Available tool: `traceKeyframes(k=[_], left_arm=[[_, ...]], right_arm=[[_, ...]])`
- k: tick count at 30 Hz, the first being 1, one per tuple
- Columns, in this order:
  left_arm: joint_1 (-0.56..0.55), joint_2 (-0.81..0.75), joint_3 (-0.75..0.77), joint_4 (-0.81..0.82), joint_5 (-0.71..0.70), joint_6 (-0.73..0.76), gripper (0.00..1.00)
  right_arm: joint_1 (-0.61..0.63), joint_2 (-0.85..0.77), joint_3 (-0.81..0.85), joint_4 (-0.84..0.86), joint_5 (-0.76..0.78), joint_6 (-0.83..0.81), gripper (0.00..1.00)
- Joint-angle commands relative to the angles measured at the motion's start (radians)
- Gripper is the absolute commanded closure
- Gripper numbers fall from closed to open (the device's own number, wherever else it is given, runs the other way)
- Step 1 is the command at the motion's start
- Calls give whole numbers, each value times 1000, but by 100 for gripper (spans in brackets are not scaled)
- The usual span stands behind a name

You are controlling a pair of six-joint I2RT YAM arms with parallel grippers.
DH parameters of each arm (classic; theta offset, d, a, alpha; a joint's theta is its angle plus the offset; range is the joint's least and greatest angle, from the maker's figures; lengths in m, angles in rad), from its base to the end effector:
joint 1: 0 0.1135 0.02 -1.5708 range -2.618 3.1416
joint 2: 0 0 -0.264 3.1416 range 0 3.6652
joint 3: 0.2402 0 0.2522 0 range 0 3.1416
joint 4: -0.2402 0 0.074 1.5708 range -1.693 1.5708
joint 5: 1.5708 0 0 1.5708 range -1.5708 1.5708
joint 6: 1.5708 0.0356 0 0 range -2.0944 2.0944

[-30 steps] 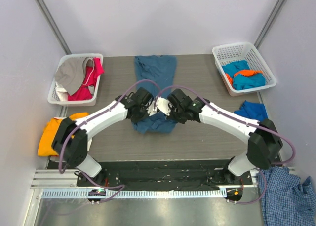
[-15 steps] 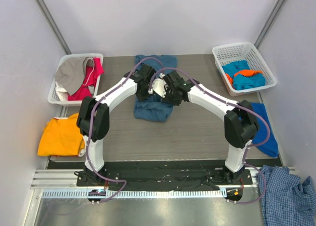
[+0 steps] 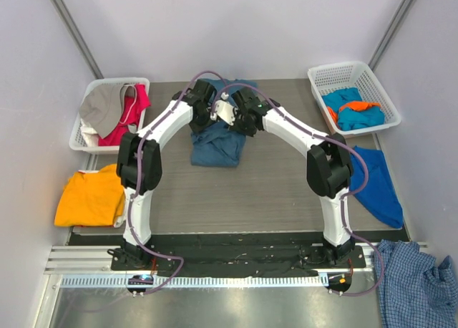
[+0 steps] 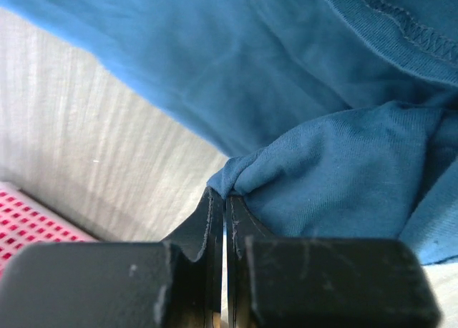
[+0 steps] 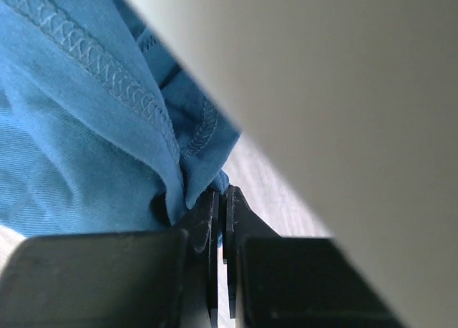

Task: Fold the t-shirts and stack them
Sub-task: Fold the folded rectangular tshirt in 1/3 of the way

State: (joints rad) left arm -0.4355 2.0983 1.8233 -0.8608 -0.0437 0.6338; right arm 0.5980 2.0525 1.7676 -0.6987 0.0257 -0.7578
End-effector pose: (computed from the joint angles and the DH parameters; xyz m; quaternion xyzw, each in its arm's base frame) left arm 0.4097 -0.1889 0.2335 0.4934 0.8424 0.0426 0.2126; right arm 0.3765 0.2554 0.2450 -0.5974 0.7478 -0.0354 0.2875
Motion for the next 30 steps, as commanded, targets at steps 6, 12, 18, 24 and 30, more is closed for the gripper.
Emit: traceKeyframes(k=[6, 12, 18, 24, 30], left_arm=[[3, 113, 169, -37, -28, 44, 100], [3, 181, 257, -6, -47, 27, 84], [3, 190, 214, 120, -120, -6, 68], [3, 163, 177, 279, -258, -54, 58], [3, 151, 189, 375, -424, -80, 57]], right_arm=[[-38, 100, 207, 13, 54, -28, 99], [-58, 167, 292, 11, 74, -26, 96], [-67, 195, 345, 24, 83, 14, 61], [-67, 193, 352, 59, 126, 52, 54], [-60, 141, 277, 65, 151, 95, 53]])
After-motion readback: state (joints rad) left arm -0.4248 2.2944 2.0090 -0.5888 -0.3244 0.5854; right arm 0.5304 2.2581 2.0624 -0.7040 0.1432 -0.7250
